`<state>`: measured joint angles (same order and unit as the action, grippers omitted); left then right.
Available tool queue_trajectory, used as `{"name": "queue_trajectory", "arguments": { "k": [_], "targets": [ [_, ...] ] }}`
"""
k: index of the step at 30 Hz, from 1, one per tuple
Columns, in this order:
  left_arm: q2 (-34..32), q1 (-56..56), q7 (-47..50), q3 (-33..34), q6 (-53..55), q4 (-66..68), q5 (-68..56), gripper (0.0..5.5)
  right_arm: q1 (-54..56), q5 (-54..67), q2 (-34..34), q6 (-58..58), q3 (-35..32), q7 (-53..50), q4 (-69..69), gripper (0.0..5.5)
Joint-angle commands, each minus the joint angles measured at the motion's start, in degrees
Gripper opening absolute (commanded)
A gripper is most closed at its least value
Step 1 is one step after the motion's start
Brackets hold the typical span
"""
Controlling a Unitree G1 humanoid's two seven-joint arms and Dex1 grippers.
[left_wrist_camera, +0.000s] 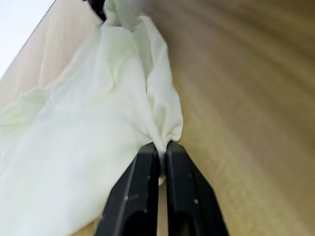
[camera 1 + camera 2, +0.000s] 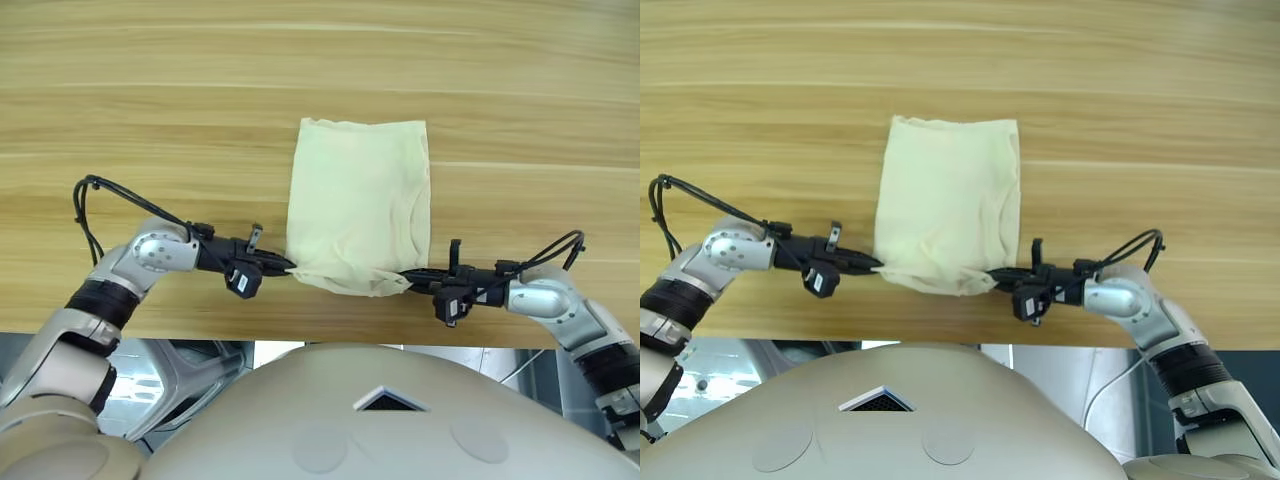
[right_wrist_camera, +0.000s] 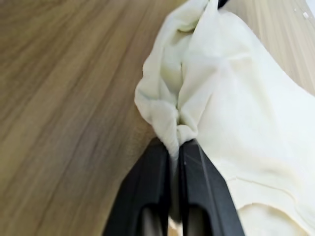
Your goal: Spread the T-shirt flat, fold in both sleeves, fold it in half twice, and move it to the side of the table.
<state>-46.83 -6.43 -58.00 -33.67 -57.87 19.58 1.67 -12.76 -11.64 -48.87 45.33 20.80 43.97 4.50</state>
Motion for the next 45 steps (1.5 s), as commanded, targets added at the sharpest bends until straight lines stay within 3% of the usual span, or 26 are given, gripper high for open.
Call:
{"name": "queue_trajectory", "arguments": {
  "k": [1, 15, 22, 33, 45],
  "targets": [
    [-2.71, 2.09, -2.71, -0.49, 1.68, -5.10, -5.86, 0.06, 0.50, 2.75, -2.16, 0.49, -0.86, 1.53, -0.18, 0.09],
    [-7.75, 10.77, -4.25, 2.26, 1.52, -13.49, -9.50, 0.06, -6.33, 16.63, -11.20, 8.32, -0.89, 7.45, -6.86, 0.09],
    [-10.60, 15.92, -3.55, 3.76, 1.45, -18.20, -11.37, 0.06, -7.81, 20.24, -12.31, 10.13, -2.25, 7.51, -8.25, 0.09],
    [-3.05, 8.86, 1.40, 12.99, 5.56, -13.71, -16.26, 0.06, 1.59, 20.24, -3.39, -0.57, -8.00, 2.13, -6.53, 0.09],
    [10.95, -4.53, 8.93, 16.98, 7.85, 4.72, -5.34, 0.06, 16.86, 4.96, 9.68, -15.28, -8.31, -7.69, 5.65, 0.09]
  ]
}}
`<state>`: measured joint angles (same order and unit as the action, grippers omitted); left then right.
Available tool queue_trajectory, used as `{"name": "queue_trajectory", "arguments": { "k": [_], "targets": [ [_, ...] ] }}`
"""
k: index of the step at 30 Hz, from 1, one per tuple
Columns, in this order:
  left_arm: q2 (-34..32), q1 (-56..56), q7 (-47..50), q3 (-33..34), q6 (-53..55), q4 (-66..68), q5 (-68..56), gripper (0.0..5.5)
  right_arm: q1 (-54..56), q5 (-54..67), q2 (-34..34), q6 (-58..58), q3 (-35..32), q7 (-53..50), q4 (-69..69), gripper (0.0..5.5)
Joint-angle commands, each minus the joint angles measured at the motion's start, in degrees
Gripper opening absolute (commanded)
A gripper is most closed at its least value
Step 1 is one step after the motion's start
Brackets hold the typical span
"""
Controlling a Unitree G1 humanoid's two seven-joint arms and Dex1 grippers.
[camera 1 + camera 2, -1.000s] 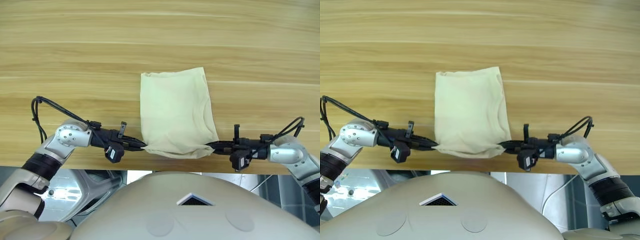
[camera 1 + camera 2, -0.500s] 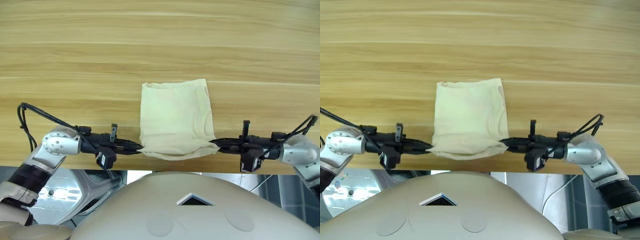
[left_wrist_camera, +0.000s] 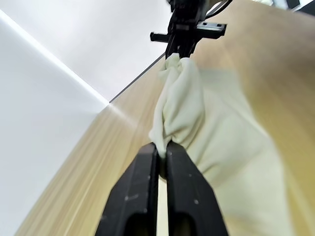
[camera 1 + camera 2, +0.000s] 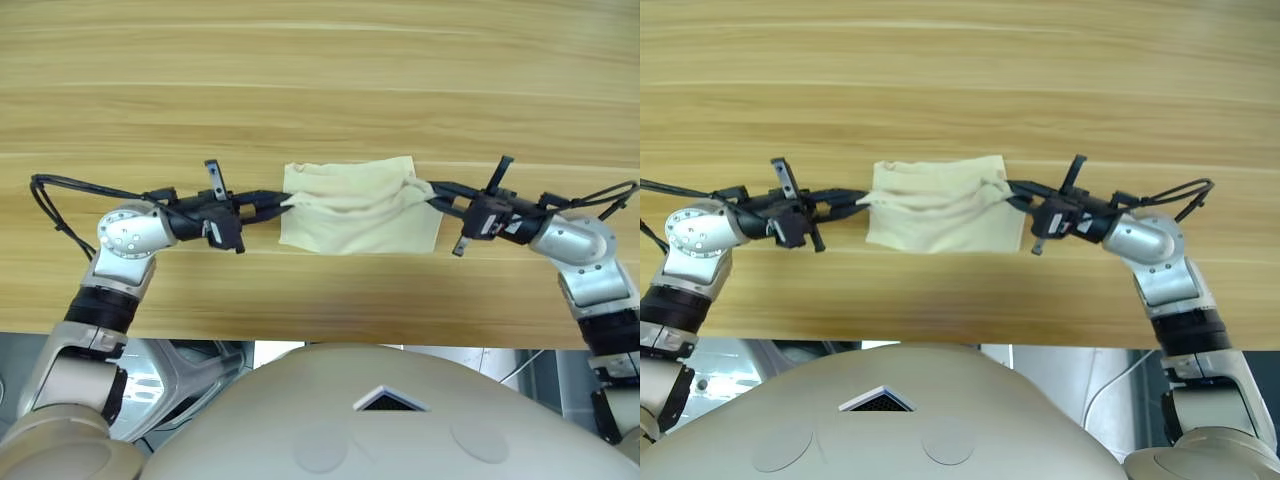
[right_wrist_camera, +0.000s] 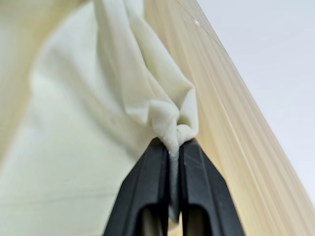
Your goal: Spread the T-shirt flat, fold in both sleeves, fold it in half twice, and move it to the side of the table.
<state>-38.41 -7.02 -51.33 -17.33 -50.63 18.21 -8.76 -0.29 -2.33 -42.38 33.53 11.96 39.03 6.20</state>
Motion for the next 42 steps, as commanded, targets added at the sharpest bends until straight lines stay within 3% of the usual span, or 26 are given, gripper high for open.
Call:
{"name": "queue_trajectory", "arguments": {
  "k": [1, 7, 15, 20, 22, 23, 32, 42],
  "targets": [
    [3.36, -5.27, 3.11, 0.43, 0.41, 9.16, 7.13, 0.06, 5.91, -6.16, 4.44, -4.37, 1.00, -3.88, 5.97, 0.09],
    [8.59, -14.59, 9.00, 0.02, -0.31, 27.67, 15.76, 0.06, 13.55, -14.28, 9.88, -5.97, 3.86, -8.96, 18.00, 0.09],
    [13.74, -25.32, 25.33, -3.64, 4.37, 48.30, 29.72, 0.06, 22.20, -19.62, 14.88, -3.74, 7.34, -14.16, 37.00, 0.09],
    [15.83, -26.73, 24.99, -4.44, 7.83, 53.43, 31.45, 0.06, 22.95, -18.35, 16.32, -2.28, 7.64, -12.78, 41.34, 0.09],
    [16.25, -26.67, 23.75, -4.65, 8.71, 54.37, 31.39, 0.47, 22.71, -15.50, 16.81, -1.68, 6.38, -10.63, 41.68, 0.09],
    [16.39, -26.61, 23.03, -4.63, 8.79, 54.56, 31.10, 0.62, 22.76, -14.15, 17.02, -1.52, 5.84, -9.76, 41.95, 0.46],
    [18.55, -26.54, 11.06, 1.67, 10.93, 55.48, 21.43, 1.81, 26.26, 7.33, 22.12, -10.00, -6.73, 5.14, 47.42, 1.94],
    [20.74, -31.51, 14.63, 17.01, 24.80, 57.61, 9.25, 3.31, 35.22, 21.65, 23.97, -23.84, -24.00, 9.78, 61.62, 3.70]
  ]
}}
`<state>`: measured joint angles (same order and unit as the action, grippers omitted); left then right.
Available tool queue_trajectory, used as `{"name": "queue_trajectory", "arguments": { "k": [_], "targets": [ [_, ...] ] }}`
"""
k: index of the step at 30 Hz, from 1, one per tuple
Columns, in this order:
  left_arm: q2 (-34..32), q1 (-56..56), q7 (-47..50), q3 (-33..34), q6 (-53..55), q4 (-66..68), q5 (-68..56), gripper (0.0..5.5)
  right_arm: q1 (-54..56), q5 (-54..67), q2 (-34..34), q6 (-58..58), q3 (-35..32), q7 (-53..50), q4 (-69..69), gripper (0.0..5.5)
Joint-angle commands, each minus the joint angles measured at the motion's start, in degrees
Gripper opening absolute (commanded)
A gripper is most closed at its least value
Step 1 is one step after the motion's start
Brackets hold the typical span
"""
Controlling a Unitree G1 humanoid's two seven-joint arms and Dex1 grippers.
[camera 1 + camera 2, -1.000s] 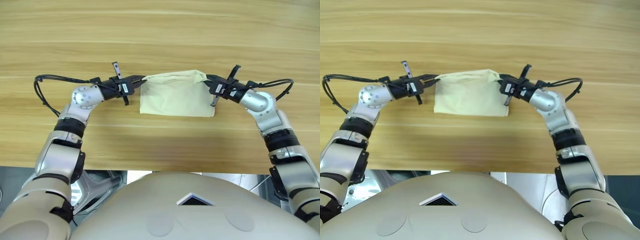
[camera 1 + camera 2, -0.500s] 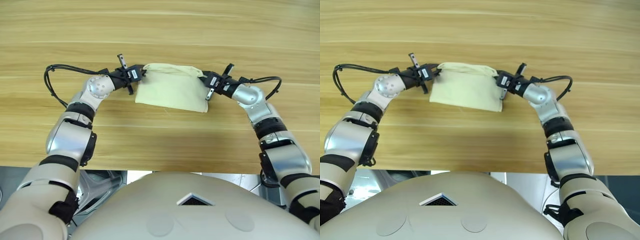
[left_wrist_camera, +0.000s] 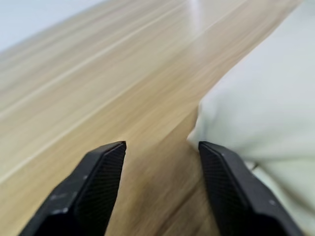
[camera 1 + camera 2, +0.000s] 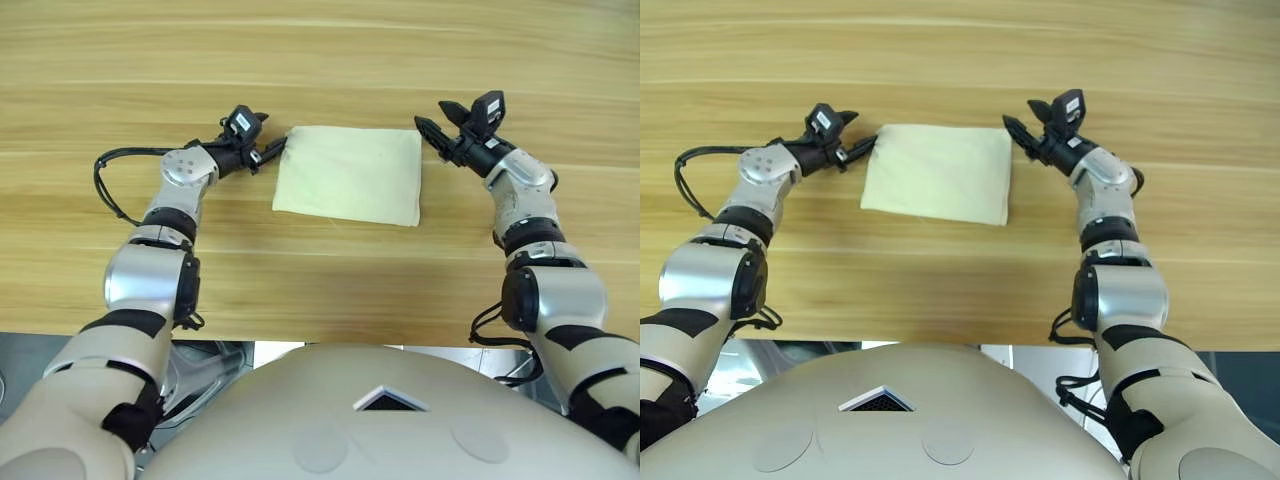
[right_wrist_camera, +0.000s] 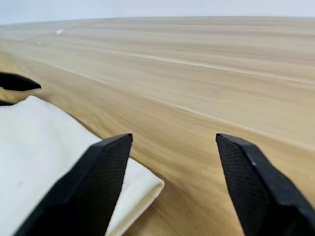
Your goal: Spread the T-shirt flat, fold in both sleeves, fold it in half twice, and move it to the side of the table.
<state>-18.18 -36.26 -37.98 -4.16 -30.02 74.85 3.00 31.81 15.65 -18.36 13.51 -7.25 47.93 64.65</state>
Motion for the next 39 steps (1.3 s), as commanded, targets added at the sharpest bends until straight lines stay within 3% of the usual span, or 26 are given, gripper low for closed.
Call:
{"name": "queue_trajectory", "arguments": {
  "k": [1, 6, 10, 14, 16, 22, 30, 39],
  "targets": [
    [0.77, -2.61, 1.49, 5.46, 5.99, 1.20, -3.72, 3.41, 3.55, 4.44, -0.22, -4.78, -6.15, 0.51, 4.17, 3.82],
    [2.89, -3.61, -2.98, 15.25, 12.05, 1.16, -12.21, 3.49, 3.74, 3.71, -0.27, -3.09, -8.91, -1.27, 5.78, 4.66],
    [5.19, -2.19, -24.95, 26.12, 9.60, -2.96, -25.81, 3.03, 2.77, 1.05, 0.40, 10.80, -8.43, -4.01, 0.66, 5.25],
    [6.52, 1.66, -47.86, 32.27, 10.27, -9.30, -36.43, 2.33, 0.26, -9.22, 1.99, 25.50, -1.74, -11.89, -7.88, 4.52],
    [7.34, 5.99, -53.49, 30.37, 10.47, -14.85, -39.45, 2.03, -0.67, -18.21, 2.49, 29.20, 3.28, -18.84, -11.66, 4.18],
    [8.41, 14.21, -54.51, 22.39, 7.73, -20.90, -41.89, 1.23, -1.08, -39.67, 3.25, 31.72, 16.90, -32.20, -17.41, 3.24],
    [9.41, 13.58, -54.48, 21.14, 4.16, -15.21, -40.75, 0.07, 0.67, -50.34, 5.05, 31.73, 29.47, -36.31, -11.35, 1.93],
    [9.73, 12.24, -54.45, 22.01, 2.67, -11.25, -39.06, 0.00, 1.58, -52.57, 7.12, 31.53, 36.34, -36.28, 0.88, 0.12]
  ]
}}
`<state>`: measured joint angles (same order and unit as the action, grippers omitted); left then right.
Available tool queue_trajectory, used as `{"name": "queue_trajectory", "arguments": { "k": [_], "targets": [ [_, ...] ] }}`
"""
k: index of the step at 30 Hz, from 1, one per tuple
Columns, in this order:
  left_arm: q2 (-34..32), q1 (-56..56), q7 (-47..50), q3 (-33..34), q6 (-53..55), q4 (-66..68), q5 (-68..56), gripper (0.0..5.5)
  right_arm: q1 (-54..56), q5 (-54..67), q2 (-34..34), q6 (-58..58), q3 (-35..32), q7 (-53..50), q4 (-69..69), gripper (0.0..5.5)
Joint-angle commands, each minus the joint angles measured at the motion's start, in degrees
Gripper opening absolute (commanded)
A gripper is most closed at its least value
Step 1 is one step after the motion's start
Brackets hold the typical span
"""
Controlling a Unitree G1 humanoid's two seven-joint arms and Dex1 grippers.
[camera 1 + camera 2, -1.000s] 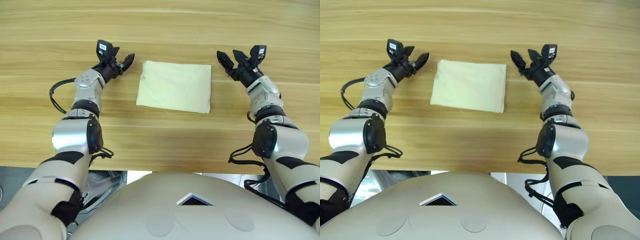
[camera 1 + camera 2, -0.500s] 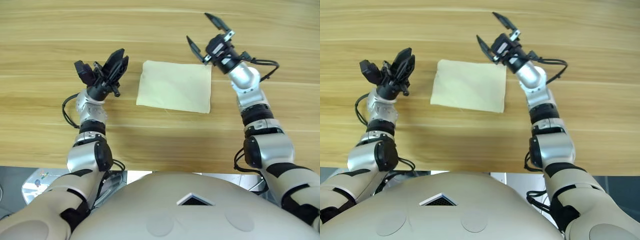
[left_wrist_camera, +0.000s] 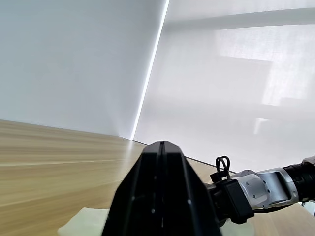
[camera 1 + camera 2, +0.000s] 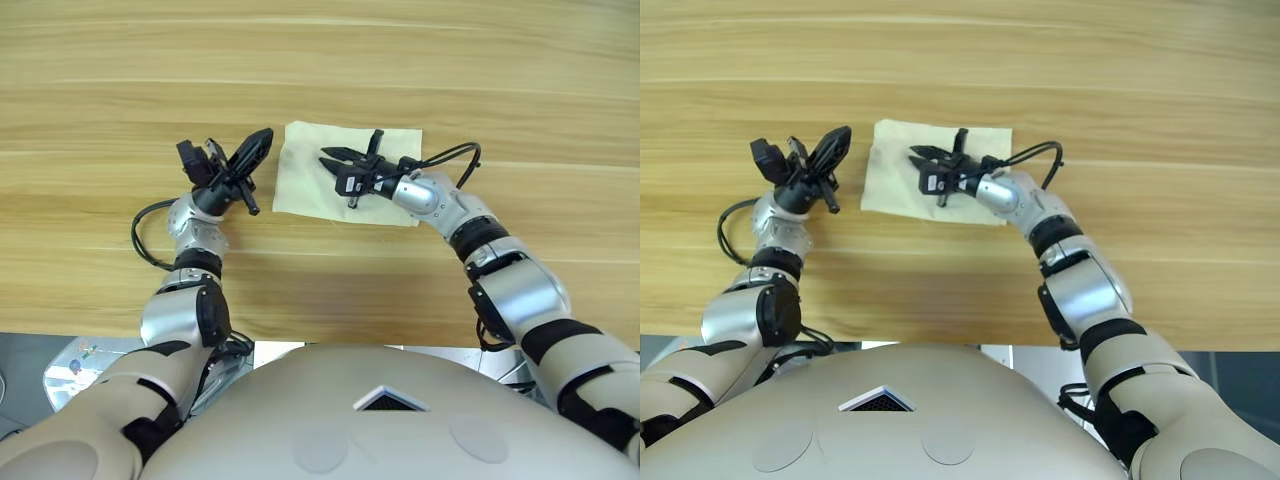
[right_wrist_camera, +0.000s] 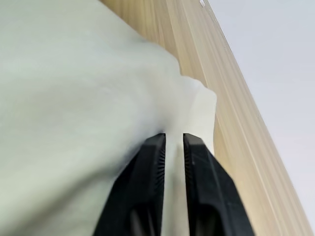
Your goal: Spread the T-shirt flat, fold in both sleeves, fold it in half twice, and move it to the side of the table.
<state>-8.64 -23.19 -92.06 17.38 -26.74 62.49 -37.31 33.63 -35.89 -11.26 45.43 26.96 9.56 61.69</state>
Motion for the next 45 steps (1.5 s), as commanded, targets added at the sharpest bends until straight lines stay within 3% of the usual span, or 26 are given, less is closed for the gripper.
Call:
{"name": "queue_trajectory", "arguments": {
  "k": [1, 6, 11, 17, 22, 32, 37, 45],
  "targets": [
    [0.24, -0.96, -0.37, 0.58, -0.77, 1.41, 1.46, 0.00, -0.31, -0.80, -0.38, -0.24, 2.60, 3.26, 4.87, 0.03],
    [0.79, -1.21, -0.32, 1.06, -1.61, 2.29, 2.88, 0.00, 0.21, 7.39, -1.49, -5.47, -3.30, 7.44, 10.21, 0.03],
    [1.04, -0.71, -0.29, 2.01, -2.11, 2.47, 3.19, 0.00, -1.09, 20.66, -4.14, -18.61, -16.04, 10.34, 14.55, 0.03],
    [1.43, -0.74, 0.44, 3.10, -2.73, 3.09, 3.61, 0.00, -6.08, 29.85, -11.25, -34.07, -28.18, 0.86, 17.09, 0.03],
    [1.40, -0.68, 4.54, 4.74, -3.26, 4.43, 4.33, 0.00, -11.65, 34.84, -18.08, -39.52, -36.45, -8.01, 17.39, 0.03],
    [-0.19, -0.46, 12.96, 6.51, -1.03, 7.76, 7.23, 0.00, -14.93, 33.25, -21.84, -39.55, -38.95, -10.99, 16.66, 0.03],
    [-1.97, -1.08, 18.13, 8.08, 0.52, 9.33, 8.03, 0.90, -13.80, 31.14, -20.92, -37.42, -37.27, -10.71, 16.28, 0.68],
    [-2.79, -1.68, 18.52, 10.80, 1.39, 9.38, 7.61, 1.97, -8.97, 30.59, -24.39, -30.91, -37.19, -12.01, 14.30, 1.68]
  ]
}}
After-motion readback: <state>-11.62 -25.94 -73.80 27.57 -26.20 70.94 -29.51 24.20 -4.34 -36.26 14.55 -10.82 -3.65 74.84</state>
